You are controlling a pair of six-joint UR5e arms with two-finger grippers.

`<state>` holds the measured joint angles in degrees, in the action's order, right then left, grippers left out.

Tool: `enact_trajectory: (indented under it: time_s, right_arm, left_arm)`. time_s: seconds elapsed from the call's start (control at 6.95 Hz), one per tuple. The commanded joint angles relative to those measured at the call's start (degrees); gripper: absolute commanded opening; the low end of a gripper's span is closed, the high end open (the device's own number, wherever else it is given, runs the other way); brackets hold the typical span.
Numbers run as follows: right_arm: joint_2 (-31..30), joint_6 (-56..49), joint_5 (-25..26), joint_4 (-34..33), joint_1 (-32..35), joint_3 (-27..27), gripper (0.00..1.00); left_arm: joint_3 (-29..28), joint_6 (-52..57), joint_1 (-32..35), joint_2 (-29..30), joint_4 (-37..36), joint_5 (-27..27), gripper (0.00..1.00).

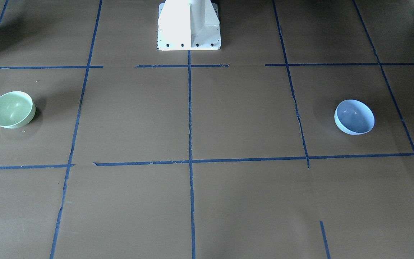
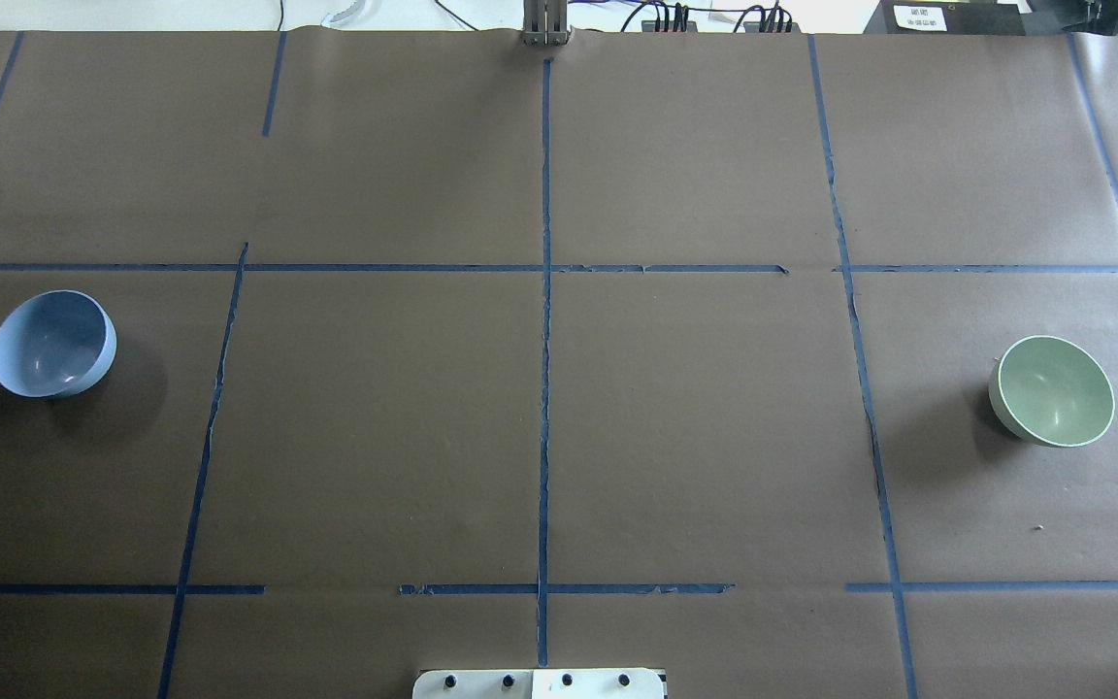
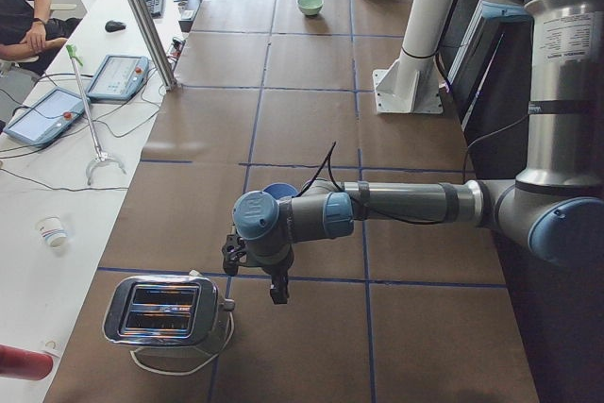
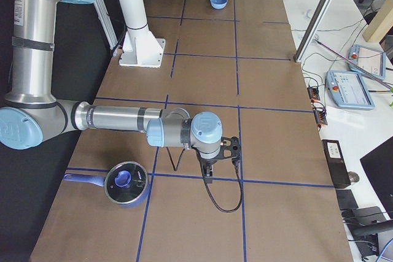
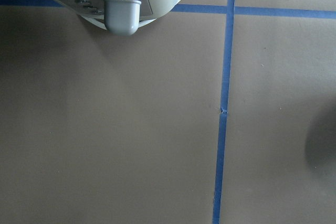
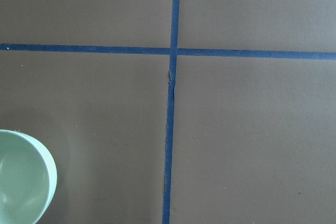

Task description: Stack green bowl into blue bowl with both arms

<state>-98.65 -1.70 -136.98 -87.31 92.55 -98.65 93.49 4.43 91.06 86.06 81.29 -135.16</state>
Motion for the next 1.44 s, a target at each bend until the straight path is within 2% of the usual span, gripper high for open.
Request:
enact_trajectory:
  time_s: [0.0, 1.15, 1.3]
  right_arm:
    - [-0.31, -0.06, -0.04, -0.05, 0.00, -0.05, 1.00]
    - [-0.14, 0.03, -0.04, 0.12, 0.00, -0.13, 1.00]
    - [-0.14, 0.03, -0.04, 0.12, 0.00, -0.13, 1.00]
  left_arm:
    - [0.02, -0.04, 0.00, 0.16, 0.01, -0.02, 1.00]
    - [1.16, -0.91, 0.00, 0.33, 0.53, -0.63, 1.00]
    - [1.25, -6.05, 0.08, 0.07, 3.67, -0.72, 1.00]
